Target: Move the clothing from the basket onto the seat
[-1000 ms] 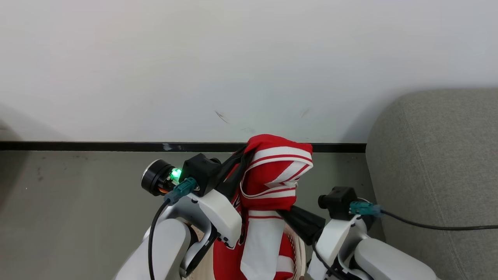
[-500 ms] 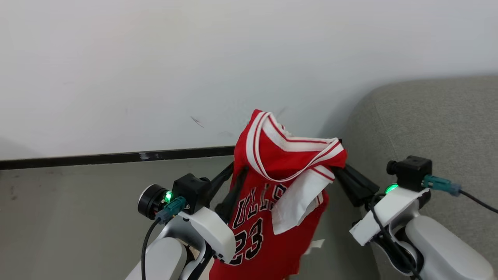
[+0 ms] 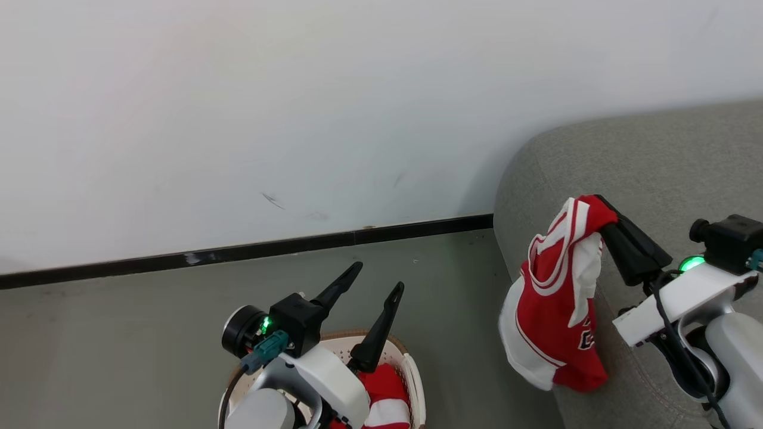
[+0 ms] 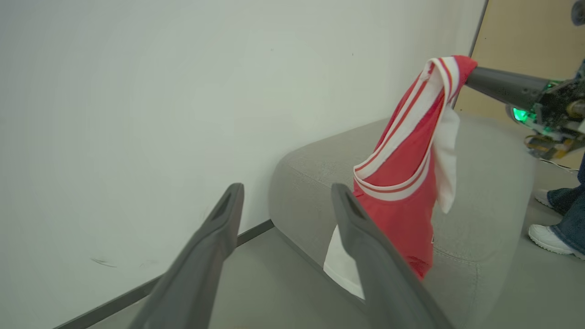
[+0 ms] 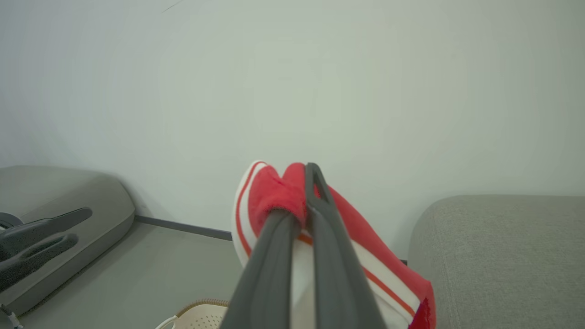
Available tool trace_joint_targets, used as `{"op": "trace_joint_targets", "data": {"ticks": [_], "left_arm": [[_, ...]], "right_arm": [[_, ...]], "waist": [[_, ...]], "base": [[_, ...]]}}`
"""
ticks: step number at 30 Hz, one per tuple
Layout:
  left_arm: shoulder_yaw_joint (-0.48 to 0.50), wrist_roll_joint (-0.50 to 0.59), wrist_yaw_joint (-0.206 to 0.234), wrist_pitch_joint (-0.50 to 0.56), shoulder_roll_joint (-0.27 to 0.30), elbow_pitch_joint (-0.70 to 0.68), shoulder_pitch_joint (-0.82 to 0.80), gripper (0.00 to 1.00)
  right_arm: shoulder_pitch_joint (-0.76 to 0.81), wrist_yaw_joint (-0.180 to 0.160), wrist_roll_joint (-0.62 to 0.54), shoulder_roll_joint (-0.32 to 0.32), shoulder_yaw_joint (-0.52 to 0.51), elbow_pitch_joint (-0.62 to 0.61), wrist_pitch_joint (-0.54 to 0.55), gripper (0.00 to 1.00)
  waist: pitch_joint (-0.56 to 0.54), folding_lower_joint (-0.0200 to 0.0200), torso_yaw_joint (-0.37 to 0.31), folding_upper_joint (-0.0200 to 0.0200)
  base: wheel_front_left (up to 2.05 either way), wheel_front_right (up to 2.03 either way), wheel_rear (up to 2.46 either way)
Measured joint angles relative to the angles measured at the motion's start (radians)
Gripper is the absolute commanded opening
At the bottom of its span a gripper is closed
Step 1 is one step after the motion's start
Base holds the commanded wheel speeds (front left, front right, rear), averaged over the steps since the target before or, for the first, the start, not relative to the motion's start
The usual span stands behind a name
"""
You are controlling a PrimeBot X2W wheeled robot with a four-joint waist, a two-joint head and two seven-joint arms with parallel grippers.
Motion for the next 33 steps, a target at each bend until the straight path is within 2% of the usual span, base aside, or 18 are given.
{"op": "trace_joint_targets", "data": {"ticks": [12, 33], "left_arm": [[-0.045, -0.028, -0.014, -0.020, 0.001, -0.025, 0.034, 1.00], [-0.106, -0.043, -0.014, -0.032, 0.002, -0.083, 0.092, 1.00]], "right_arm": [[0.075, 0.000, -0.008, -0.048, -0.123, -0.049, 0.000, 0.00], [0.183, 0.000, -0.018, -0.102, -0.232, -0.113, 0.000, 0.00]], "waist": [[-0.017, 0.0000, -0.055, 0.0000], [-0.020, 0.0000, -0.160, 0.0000]], "base": [[0.00, 0.00, 0.00], [0.00, 0.00, 0.00]]}}
